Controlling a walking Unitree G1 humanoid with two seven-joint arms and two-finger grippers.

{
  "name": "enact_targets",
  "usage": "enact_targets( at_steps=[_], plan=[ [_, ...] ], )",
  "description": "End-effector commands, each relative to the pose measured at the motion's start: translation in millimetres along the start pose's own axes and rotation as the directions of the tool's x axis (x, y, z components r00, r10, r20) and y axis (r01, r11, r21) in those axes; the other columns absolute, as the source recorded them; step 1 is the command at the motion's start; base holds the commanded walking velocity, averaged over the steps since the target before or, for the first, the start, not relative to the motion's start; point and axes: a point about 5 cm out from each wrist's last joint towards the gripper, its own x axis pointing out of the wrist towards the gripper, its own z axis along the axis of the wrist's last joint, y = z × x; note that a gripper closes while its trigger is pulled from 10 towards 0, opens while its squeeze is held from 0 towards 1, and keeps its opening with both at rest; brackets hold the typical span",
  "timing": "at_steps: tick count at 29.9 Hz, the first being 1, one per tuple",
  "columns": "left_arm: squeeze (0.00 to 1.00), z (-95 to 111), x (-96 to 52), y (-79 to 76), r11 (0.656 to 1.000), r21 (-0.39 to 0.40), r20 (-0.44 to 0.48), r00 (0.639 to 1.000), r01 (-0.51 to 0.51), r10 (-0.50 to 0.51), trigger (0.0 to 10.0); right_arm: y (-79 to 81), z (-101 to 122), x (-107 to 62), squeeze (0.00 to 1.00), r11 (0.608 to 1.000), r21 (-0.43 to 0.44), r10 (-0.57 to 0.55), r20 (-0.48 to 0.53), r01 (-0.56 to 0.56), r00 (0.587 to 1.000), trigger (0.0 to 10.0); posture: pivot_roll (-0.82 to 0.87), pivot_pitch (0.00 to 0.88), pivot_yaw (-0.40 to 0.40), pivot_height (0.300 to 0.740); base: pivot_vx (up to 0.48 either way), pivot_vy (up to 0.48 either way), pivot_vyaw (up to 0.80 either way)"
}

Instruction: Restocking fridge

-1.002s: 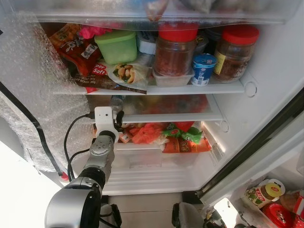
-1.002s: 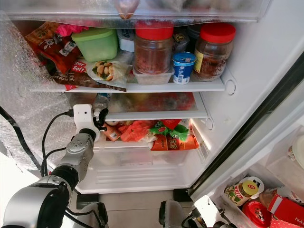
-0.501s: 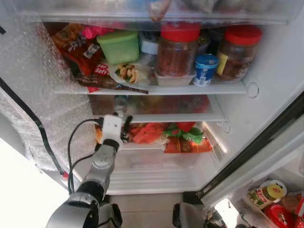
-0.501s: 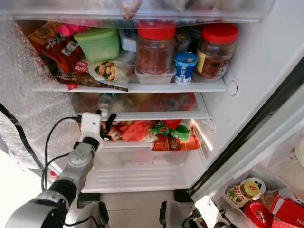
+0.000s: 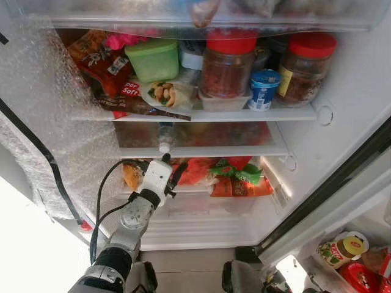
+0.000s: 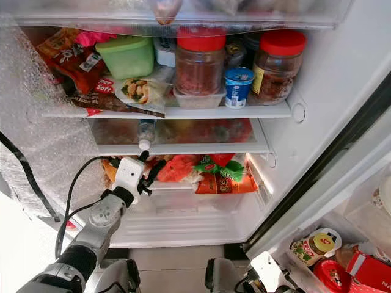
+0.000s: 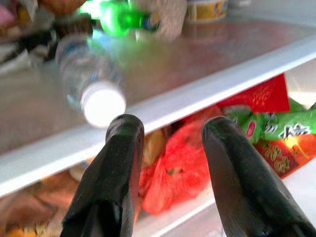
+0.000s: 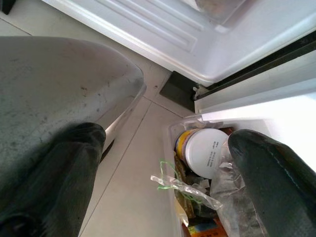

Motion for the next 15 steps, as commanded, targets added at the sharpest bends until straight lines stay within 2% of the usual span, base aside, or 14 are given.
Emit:
enact_targets(
  at_steps=[1, 3, 8, 10, 15],
  plan=[
    [0.00, 2, 5.7, 5.6, 0.997, -0.050, -0.018, 0.999, -0.050, 0.050, 10.0, 27.8, -25, -0.4, 0.00, 0.995, 0.014, 0.095, -0.118, -0.094, 0.988, 10.0, -0.08, 0.079, 0.009, 0.607, 0.000, 0.000, 0.00],
    [0.00, 6, 9.9, 8.5, 0.994, -0.074, -0.006, 0.997, -0.079, 0.079, 10.0, 27.9, -25, -0.2, 0.00, 0.996, 0.014, 0.094, -0.118, -0.093, 0.989, 10.0, -0.08, 0.076, 0.011, 0.607, 0.000, 0.000, 0.00],
    [0.00, 12, 8.1, 10.6, 0.994, -0.043, 0.044, 0.994, -0.099, 0.101, 10.0, 28.2, -25, -0.2, 0.00, 0.996, 0.018, 0.091, -0.116, -0.089, 0.989, 10.0, -0.09, 0.068, 0.017, 0.607, 0.000, 0.000, 0.00],
    [0.00, 10, -1.4, 10.9, 0.993, -0.027, 0.074, 0.990, -0.117, 0.119, 10.0, 28.4, -26, -0.3, 0.00, 0.996, 0.020, 0.091, -0.117, -0.089, 0.989, 10.0, -0.08, 0.067, 0.017, 0.607, 0.000, 0.000, 0.00],
    [0.00, -1, -15.8, 8.0, 0.992, -0.033, 0.059, 0.991, -0.120, 0.121, 10.0, 28.8, -26, -0.6, 0.00, 0.995, 0.017, 0.096, -0.121, -0.095, 0.988, 10.0, -0.08, 0.060, 0.011, 0.607, 0.000, 0.000, 0.00]
  ],
)
